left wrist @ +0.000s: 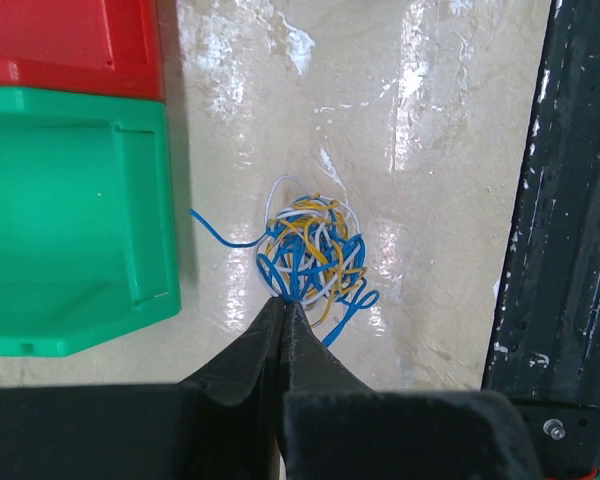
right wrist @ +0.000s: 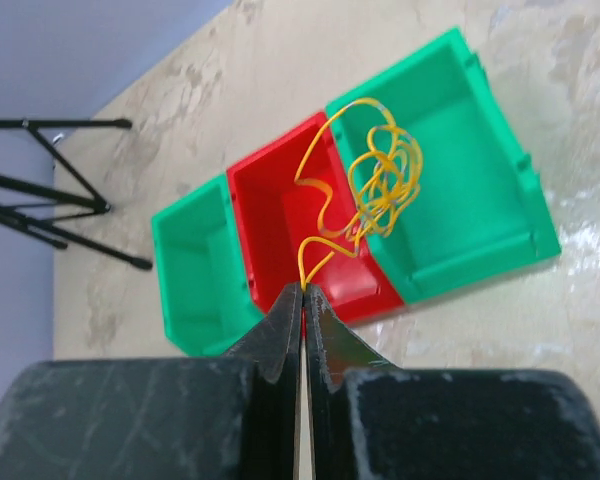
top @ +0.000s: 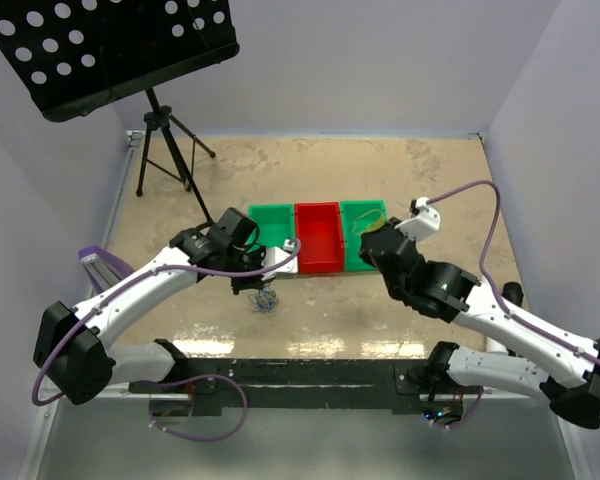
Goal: Untangle the cables
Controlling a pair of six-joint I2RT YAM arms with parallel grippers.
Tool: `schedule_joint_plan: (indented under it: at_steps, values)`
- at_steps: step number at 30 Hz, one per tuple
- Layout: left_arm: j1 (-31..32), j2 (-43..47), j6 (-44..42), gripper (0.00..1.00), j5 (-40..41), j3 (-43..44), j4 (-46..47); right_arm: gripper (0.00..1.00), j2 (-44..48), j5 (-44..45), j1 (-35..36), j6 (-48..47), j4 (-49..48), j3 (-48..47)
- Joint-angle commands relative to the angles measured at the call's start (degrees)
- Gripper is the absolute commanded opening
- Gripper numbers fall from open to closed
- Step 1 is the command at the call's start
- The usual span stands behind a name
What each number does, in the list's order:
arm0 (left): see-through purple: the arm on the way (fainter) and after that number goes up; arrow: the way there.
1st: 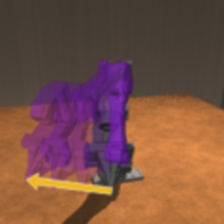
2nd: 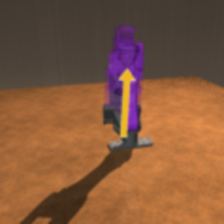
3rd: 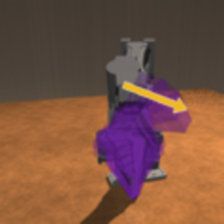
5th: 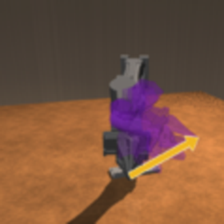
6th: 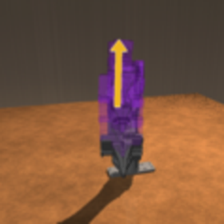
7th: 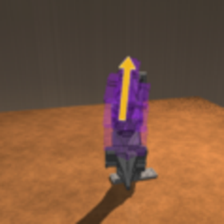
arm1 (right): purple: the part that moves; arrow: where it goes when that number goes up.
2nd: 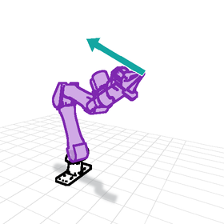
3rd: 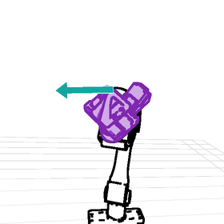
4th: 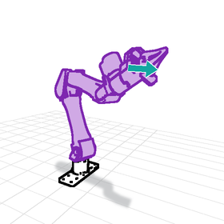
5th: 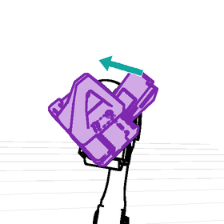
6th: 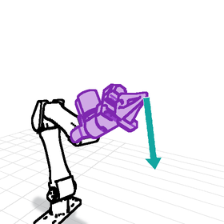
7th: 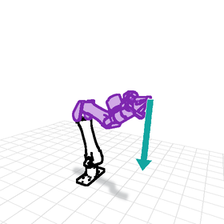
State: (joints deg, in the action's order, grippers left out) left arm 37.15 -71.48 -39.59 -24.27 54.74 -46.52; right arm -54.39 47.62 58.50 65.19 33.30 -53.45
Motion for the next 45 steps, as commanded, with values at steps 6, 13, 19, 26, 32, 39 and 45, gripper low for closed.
schedule_joint_plan:
  at_steps: [6,13,19,26,32,39,45]
  values:
    - [-0.14,3.63,1.19,0.0,-3.59,1.6,-0.24,0.0,-8.09,-8.5,-10.85,-17.11,-13.0,-8.95]
    - [-0.14,4.25,0.92,0.0,-4.64,2.83,-0.94,0.0,-12.67,-11.4,-17.09,-19.39,-15.71,-8.17]
    - [-0.06,5.12,1.53,0.0,-5.61,4.23,-1.55,0.0,-16.0,-13.51,-20.0,-19.92,-18.7,-4.12]
    - [0.21,5.48,3.29,0.0,-7.37,6.69,-1.47,0.34,-19.52,-17.02,-21.41,-20.01,-22.75,0.89]
    - [0.21,6.26,5.23,0.0,-8.25,6.61,0.55,0.8,-10.06,-24.31,-19.75,-23.78,-29.67,6.85]
    - [0.21,7.24,6.9,0.0,-8.77,7.74,3.54,0.71,-2.83,-40.14,-8.34,-26.78,-42.34,18.55]
    - [0.29,6.97,6.63,0.0,-10.62,9.59,2.23,0.59,-3.53,-41.46,-1.73,-22.74,-50.86,24.44]
